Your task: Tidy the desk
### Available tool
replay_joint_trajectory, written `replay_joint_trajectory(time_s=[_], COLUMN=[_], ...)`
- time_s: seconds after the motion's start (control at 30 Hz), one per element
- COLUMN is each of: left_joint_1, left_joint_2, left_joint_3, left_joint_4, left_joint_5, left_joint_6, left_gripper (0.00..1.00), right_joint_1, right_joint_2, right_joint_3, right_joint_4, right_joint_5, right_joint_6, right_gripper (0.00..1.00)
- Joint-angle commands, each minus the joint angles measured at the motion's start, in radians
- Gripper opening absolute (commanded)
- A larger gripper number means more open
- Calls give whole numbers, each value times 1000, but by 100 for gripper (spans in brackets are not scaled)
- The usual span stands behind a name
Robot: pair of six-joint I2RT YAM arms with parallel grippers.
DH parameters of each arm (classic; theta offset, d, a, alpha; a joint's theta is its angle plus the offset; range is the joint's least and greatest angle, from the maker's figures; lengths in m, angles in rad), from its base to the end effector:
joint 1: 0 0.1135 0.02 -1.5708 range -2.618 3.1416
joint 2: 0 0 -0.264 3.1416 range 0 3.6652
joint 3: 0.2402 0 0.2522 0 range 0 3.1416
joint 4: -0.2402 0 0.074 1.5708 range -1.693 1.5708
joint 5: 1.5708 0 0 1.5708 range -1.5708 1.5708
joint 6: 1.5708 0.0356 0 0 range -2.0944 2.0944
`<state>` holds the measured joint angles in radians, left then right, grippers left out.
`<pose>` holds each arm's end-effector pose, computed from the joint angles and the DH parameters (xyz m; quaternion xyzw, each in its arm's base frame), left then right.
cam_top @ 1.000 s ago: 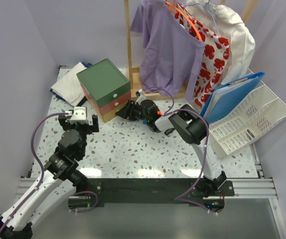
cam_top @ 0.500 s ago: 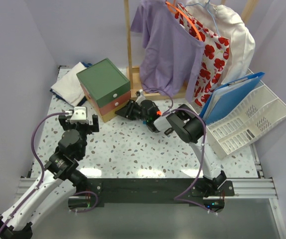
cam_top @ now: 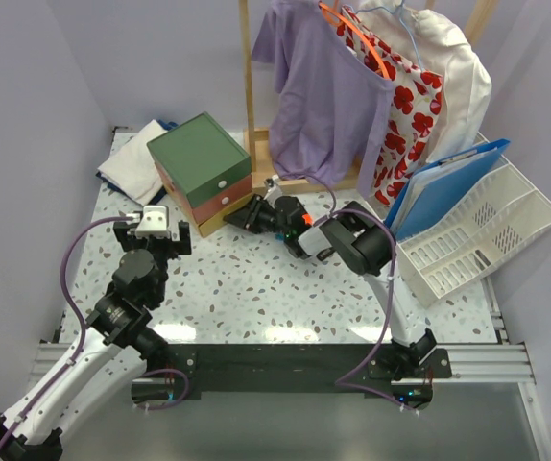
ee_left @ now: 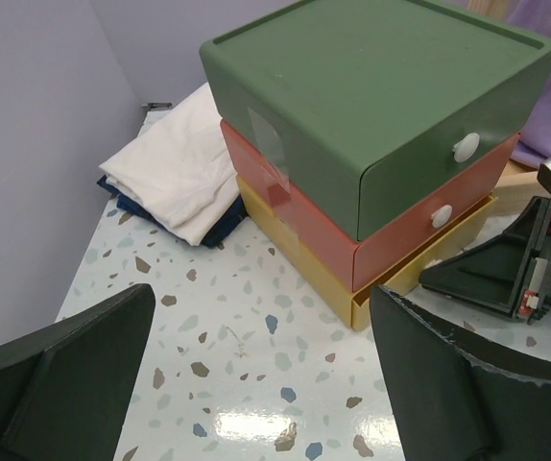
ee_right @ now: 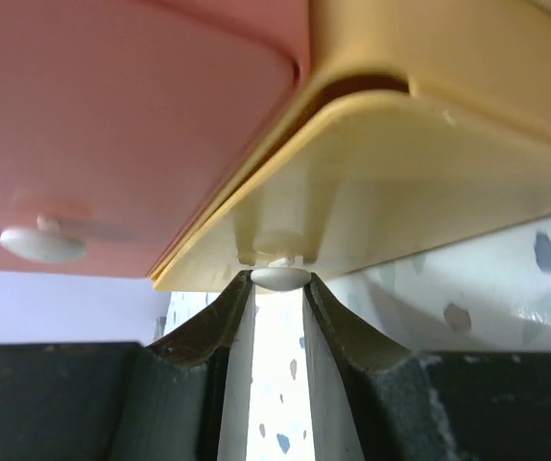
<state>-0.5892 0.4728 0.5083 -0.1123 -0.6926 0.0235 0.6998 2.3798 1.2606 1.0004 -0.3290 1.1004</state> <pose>0.1197 -0.0526 0.2946 -0.0117 0.7276 0.0608 0.6832 0.3589 0.3172 0.0887 0.0402 0.7446 0.5892 0.3111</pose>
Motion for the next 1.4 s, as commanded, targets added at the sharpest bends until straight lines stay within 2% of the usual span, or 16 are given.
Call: replay_joint_trajectory(time_s=[0.0,0.27,0.37,0.43,0.47,0.67,0.9,1.1,1.37], left_joint_1=[6,6,8,8,6,8,8,8,8], left_joint_2=[-13,-36,-43,-46,-48,-65,-53,-43,-33], left_joint_3=[-2,2,4,6,7,9,10,10,10], left_joint_4=[66,59,59,53,51,46,48,51,48], left_joint_5=[13,36,54,62,68,76,76,80,85], left_joint_6=[18,13,10,6,6,-5,-4,-4,0], left_gripper=[100,100,100,100,100,100,100,100,100], right_joint_1=[-33,-34,-34,-34,-31,-28,-28,-26,-20], right_joint_2=[-116,-272,-284,-278,-274,-179,-90,-77,-4], right_joint_3=[-102,-371,-391,-353,-331,-136,19,22,83], right_joint_4=[52,52,70,66,52,-69,-149,-178,-132], right_joint_5=[27,-33,-51,-68,-74,-94,-91,-82,-88], right_joint_6=[-46,-120,-131,-126,-126,-145,-136,-140,-70], right_gripper=[17,20,29,36,42,52,53,54,52])
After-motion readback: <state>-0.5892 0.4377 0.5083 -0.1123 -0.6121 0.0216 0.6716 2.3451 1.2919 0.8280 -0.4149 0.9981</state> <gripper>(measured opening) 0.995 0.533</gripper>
